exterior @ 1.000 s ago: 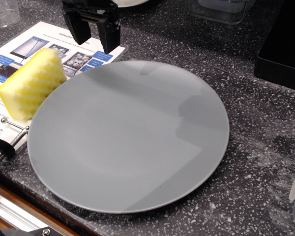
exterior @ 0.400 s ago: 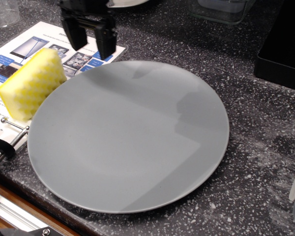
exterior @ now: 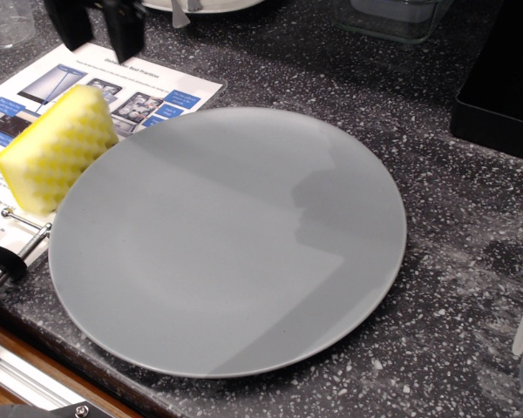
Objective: Pick up sponge and wipe plate
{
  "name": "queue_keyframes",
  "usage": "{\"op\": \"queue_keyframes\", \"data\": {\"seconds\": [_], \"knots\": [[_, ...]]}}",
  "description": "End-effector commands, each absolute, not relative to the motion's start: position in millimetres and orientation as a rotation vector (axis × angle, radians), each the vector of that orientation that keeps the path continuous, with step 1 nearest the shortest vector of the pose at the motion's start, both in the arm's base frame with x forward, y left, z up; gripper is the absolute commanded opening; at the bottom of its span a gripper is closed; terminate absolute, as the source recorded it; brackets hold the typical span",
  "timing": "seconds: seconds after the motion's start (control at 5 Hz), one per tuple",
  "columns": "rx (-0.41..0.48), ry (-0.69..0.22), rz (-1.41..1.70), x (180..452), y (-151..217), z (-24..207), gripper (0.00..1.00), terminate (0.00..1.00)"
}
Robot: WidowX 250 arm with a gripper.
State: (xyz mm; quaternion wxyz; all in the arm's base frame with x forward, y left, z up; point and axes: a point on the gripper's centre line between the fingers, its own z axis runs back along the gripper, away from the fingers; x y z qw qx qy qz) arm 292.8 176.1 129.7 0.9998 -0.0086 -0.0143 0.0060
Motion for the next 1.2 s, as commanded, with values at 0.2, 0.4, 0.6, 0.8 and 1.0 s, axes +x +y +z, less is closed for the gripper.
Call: {"op": "queue_keyframes", "data": {"seconds": [0.2,0.4,0.6,0.8,1.0], "knots": [[0.006,-0.092,0.057,270.0,198.5,115.1,1.00,0.00],[0.011,-0.081,0.059,263.4,202.1,107.3,1.00,0.00],[-0.015,-0.088,0.054,261.6,200.9,97.7,1.00,0.00],[-0.007,-0.104,0.060,258.2,198.7,84.5,1.00,0.00],[-0.018,-0.087,0.063,261.1,204.4,79.9,0.00,0.00]]}}
